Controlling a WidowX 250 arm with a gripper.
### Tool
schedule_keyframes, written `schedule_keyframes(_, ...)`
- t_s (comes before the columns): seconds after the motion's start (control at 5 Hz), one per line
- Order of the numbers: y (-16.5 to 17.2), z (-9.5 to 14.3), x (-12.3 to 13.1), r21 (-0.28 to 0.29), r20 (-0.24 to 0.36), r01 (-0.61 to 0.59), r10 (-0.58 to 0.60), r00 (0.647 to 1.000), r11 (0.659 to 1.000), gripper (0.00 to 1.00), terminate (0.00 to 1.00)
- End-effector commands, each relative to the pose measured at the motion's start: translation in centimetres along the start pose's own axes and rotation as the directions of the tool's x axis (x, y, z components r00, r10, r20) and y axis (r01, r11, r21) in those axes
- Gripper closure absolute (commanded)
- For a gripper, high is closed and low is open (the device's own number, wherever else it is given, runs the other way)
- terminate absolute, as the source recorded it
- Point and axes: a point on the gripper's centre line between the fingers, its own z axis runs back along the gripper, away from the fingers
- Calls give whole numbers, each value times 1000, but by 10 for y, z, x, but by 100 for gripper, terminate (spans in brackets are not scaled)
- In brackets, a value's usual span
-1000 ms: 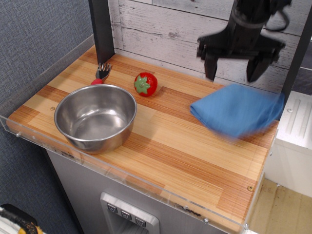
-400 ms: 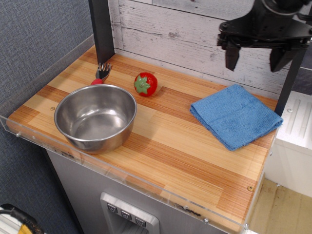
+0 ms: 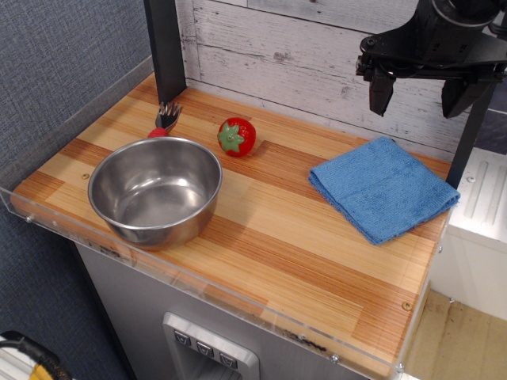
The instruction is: PICK UP THE BLUE TOWEL AND PUT ANOTHER SIDE OF THE TOWEL
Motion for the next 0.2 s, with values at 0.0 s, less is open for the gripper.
schedule_keyframes(0.0,0,22,11,-41,46,-22,24,999,999,0,100)
